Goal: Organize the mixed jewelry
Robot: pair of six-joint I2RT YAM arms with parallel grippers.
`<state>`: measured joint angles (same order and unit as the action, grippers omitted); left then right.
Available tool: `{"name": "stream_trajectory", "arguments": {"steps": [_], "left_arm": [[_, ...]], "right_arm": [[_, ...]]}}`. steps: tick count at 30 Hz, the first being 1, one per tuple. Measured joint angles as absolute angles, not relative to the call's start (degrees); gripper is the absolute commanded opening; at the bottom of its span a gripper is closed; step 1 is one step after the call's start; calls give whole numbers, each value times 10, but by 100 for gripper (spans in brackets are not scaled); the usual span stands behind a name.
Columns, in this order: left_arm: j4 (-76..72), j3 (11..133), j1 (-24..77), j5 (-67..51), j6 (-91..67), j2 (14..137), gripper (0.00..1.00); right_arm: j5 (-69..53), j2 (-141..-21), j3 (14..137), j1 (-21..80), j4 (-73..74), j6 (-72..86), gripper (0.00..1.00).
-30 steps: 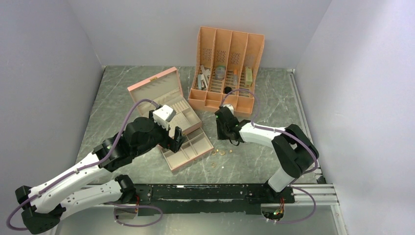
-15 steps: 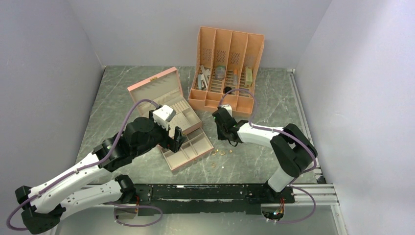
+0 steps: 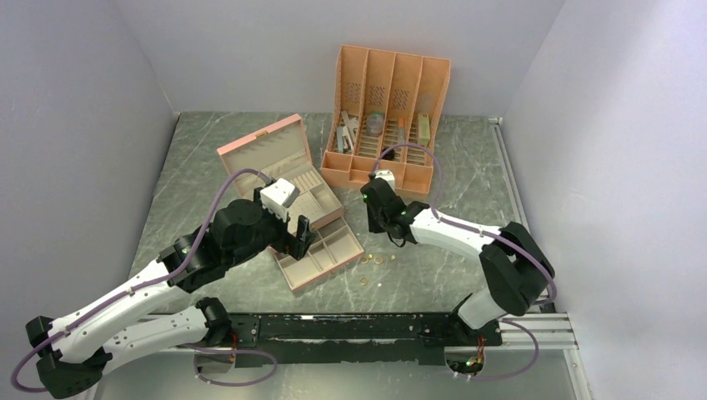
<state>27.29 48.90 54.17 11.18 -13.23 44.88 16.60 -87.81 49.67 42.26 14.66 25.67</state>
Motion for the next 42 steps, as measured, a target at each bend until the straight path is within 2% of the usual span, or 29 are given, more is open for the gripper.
{"name": "stream_trajectory", "arguments": {"steps": [15, 24, 34, 42], "left_arm": [[273, 489, 542, 112, -132, 447, 97], [273, 489, 542, 112, -132, 447, 98], [273, 489, 542, 112, -132, 447, 97], [273, 489, 542, 112, -133, 447, 98]], "right_arm": [[174, -797, 538, 502, 207, 259, 0], [102, -767, 539, 556, 214, 259, 0], [-7, -778, 532, 578, 183, 268, 0], [-32, -836, 533, 578, 180, 283, 0]]}}
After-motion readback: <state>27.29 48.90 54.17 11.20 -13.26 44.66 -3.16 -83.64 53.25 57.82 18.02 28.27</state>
